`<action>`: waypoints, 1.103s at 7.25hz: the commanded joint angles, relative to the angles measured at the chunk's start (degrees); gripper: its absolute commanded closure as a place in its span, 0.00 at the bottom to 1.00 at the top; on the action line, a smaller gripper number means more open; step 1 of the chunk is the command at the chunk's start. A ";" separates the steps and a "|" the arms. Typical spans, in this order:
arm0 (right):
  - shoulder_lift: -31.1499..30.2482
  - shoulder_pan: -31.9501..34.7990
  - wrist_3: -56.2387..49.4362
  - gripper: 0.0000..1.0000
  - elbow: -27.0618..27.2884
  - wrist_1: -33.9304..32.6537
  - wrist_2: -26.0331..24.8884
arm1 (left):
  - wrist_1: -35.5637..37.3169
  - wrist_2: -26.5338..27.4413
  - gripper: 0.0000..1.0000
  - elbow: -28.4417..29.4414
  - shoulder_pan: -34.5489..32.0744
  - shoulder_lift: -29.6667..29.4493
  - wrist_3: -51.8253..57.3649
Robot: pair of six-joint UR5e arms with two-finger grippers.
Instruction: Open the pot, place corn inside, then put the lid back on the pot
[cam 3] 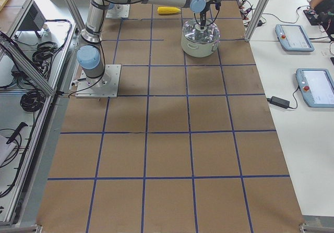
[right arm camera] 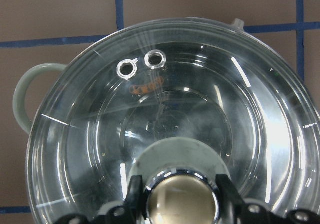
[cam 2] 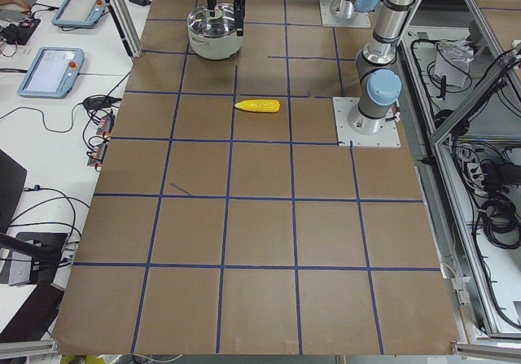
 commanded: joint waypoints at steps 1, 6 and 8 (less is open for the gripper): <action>-0.52 0.24 -0.05 0.51 -0.24 0.88 -0.04 | -0.02 0.00 0.00 -0.08 0.00 0.00 0.00; -2.44 -2.73 -1.10 0.56 -19.66 25.39 0.13 | 0.07 0.09 0.00 -0.96 0.00 0.36 0.00; -8.14 -10.34 -9.69 0.57 -17.83 30.63 1.09 | 0.07 0.09 0.00 -0.70 0.00 0.44 0.00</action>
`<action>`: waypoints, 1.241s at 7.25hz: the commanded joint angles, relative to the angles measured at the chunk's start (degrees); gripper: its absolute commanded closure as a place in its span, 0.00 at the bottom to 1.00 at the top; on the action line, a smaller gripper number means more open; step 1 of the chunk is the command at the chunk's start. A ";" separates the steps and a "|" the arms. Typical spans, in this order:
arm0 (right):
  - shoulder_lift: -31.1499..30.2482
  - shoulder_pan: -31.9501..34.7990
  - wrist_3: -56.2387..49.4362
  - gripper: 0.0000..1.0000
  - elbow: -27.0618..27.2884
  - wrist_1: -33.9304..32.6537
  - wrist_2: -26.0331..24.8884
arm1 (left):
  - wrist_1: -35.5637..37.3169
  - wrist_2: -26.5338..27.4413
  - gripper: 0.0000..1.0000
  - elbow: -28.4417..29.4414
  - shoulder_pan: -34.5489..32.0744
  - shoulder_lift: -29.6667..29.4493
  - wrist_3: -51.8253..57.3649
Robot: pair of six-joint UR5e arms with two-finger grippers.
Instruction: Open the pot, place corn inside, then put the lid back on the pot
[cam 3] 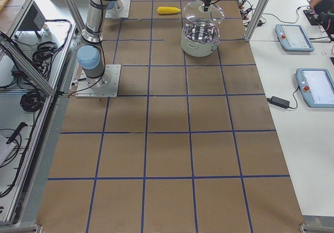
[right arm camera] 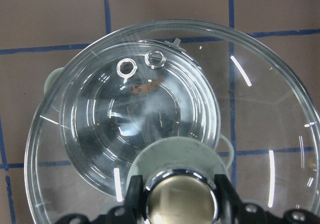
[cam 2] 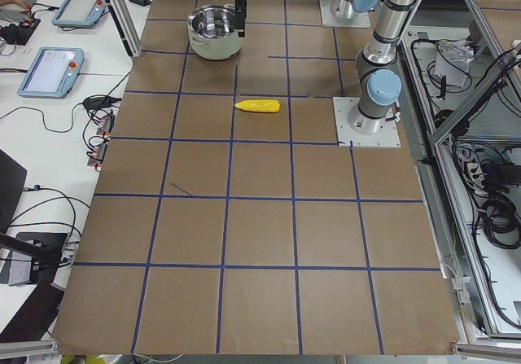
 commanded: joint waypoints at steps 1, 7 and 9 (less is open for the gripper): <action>-6.85 -8.75 -7.89 0.57 3.16 7.45 1.49 | 0.00 0.00 0.00 0.18 0.00 0.04 0.00; -16.89 -12.92 -11.09 0.59 23.11 1.44 -0.08 | 0.35 0.27 0.00 -2.79 0.09 -0.84 0.26; -17.87 -12.92 -11.17 0.59 25.42 -1.39 -0.35 | 5.86 0.18 0.00 -7.88 0.09 -4.34 0.79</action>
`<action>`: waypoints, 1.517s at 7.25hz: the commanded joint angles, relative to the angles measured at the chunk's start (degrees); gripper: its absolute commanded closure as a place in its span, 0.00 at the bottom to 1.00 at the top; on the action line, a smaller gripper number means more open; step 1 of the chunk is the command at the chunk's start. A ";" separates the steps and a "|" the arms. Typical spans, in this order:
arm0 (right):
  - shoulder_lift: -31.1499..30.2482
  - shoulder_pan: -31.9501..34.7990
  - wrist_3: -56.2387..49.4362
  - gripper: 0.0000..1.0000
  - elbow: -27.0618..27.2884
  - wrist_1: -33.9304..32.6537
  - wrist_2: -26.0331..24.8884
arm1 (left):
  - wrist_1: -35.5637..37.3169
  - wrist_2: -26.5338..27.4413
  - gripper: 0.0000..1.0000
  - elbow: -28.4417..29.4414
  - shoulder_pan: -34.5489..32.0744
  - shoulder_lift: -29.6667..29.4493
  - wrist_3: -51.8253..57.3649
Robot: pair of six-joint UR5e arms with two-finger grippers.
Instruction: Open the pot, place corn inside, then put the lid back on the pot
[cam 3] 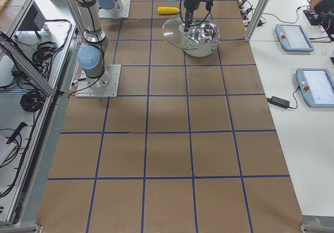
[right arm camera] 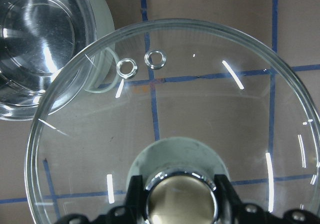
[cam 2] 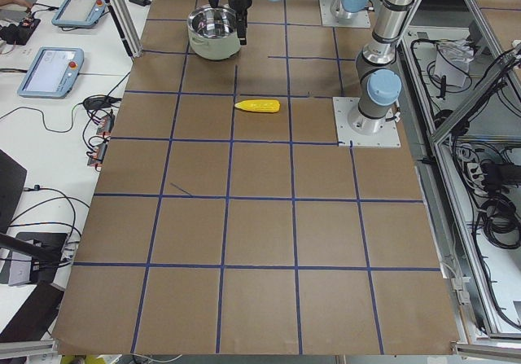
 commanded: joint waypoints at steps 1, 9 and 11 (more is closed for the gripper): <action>-0.72 -0.11 -0.33 0.59 1.45 -2.52 -0.21 | 4.66 0.25 0.00 -6.11 0.77 -3.22 4.87; -1.34 -0.29 -0.34 0.58 2.07 -3.50 -2.06 | 35.76 0.43 0.00 -35.22 7.81 -4.90 9.31; -1.34 -0.29 -0.34 0.58 2.07 -3.50 -1.97 | 37.54 0.43 0.19 -35.23 7.81 -7.01 8.87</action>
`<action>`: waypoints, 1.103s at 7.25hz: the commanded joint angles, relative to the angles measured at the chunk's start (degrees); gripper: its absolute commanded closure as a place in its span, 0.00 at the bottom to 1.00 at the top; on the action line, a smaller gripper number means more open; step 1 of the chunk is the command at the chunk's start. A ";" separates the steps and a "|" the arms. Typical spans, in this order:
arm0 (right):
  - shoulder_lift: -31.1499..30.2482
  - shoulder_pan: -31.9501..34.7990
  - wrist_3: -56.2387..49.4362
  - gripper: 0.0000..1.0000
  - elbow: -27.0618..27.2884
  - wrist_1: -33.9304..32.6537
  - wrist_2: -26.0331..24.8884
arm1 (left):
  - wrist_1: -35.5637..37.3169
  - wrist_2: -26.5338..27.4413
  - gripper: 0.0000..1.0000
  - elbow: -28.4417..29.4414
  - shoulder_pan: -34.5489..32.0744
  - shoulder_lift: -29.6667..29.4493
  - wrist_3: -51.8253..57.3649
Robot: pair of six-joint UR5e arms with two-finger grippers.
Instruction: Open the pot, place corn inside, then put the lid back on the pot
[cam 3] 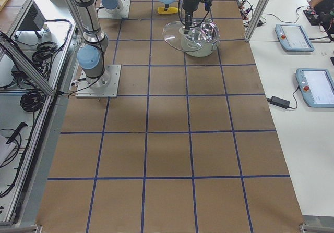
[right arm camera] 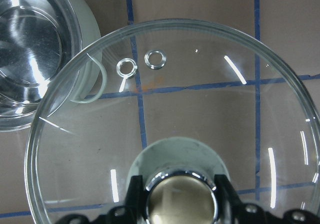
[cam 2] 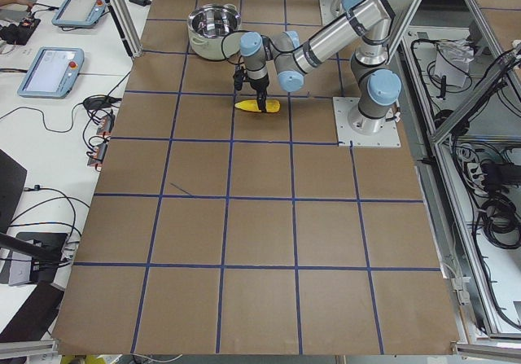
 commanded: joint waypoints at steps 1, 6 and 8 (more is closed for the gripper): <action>0.00 0.00 0.00 0.58 0.00 0.00 0.18 | 1.55 -0.17 0.39 -0.10 0.04 -1.11 0.08; 0.00 0.00 -0.09 0.58 0.09 -0.09 0.27 | -6.21 -1.22 0.85 11.62 -3.02 -0.23 -0.62; 0.00 0.00 -0.09 0.58 0.18 -0.26 0.27 | -16.34 -3.76 0.85 24.01 -6.53 -1.98 -1.84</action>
